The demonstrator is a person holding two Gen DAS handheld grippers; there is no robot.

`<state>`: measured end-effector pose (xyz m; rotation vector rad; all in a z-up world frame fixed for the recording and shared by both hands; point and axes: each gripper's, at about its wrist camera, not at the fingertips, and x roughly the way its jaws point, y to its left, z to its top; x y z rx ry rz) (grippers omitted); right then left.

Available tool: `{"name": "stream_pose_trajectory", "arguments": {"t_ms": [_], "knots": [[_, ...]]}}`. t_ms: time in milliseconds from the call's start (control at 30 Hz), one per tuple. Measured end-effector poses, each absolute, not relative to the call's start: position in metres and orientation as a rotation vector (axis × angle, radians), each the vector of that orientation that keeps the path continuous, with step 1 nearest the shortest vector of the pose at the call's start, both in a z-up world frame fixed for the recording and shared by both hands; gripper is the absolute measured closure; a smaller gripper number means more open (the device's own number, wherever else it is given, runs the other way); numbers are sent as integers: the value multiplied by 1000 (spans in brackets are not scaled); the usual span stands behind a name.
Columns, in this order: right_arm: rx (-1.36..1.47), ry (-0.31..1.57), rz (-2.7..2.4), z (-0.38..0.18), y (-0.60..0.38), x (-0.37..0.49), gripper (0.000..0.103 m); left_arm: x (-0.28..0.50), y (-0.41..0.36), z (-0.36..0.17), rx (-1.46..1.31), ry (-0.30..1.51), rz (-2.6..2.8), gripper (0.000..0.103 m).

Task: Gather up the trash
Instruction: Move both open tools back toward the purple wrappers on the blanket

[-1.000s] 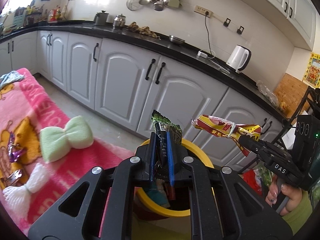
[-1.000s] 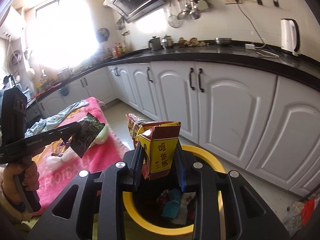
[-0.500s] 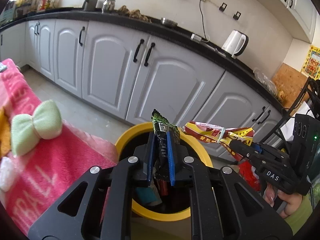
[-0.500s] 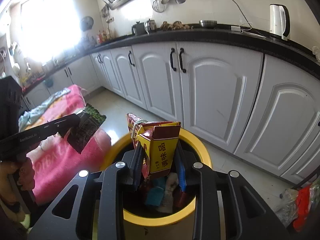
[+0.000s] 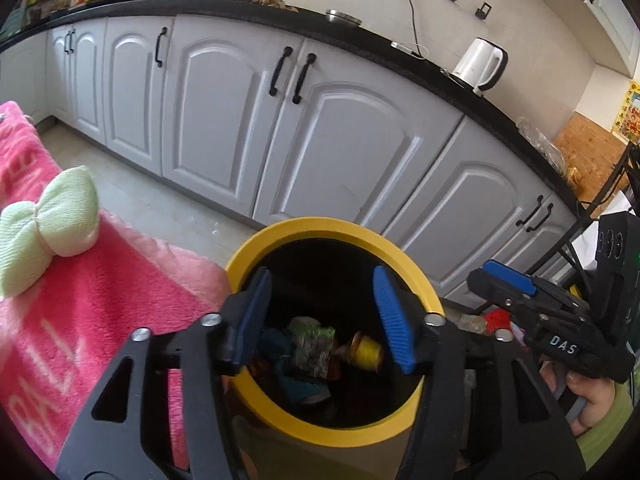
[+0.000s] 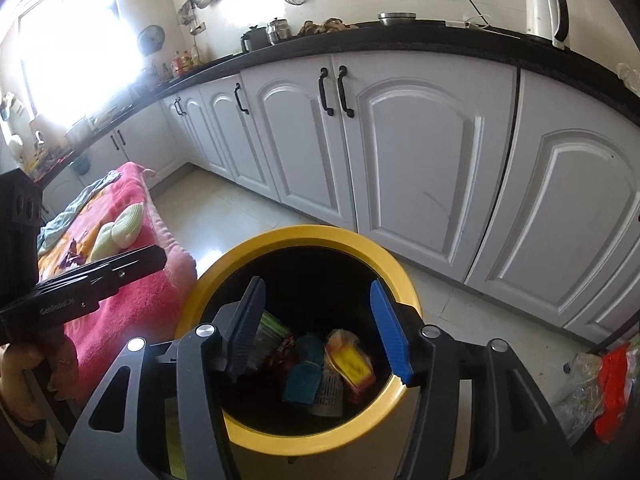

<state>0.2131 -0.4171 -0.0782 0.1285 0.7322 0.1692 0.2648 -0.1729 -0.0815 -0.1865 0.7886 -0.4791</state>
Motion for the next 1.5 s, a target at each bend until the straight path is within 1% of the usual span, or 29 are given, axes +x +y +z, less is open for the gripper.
{"name": "stream_pose_trajectory", "arguments": {"t_ms": [67,100,133,200,233,267,300,400,467,733,1067,1500], "knots": [[137,725,174,-75,-415,212,45,263,-165,-78,-190,770,-463,45],[136,719,178,-73,-413,212,44,261,-160,-75,-191,759,-451,42],[134,713,183,-72,-411,211,42,261,-156,-73,-193,751,-442,37],[128,696,197,-67,-404,209,39,258,-143,-66,-200,725,-411,35],[126,688,205,-65,-400,208,37,258,-138,-64,-202,717,-400,29],[123,679,217,-62,-395,207,36,256,-129,-60,-205,703,-379,17],[117,672,228,-59,-389,206,34,255,-123,-57,-209,693,-366,14],[97,650,260,-50,-373,204,31,248,-101,-48,-217,655,-325,14],[84,634,283,-44,-361,202,28,244,-86,-42,-223,634,-296,11],[49,604,359,-27,-316,197,21,228,-29,-32,-286,594,-202,11],[-4,618,441,-25,-262,189,18,207,27,-28,-341,558,-96,11],[-46,661,576,-30,-186,197,18,183,101,-42,-395,565,44,11]]}}
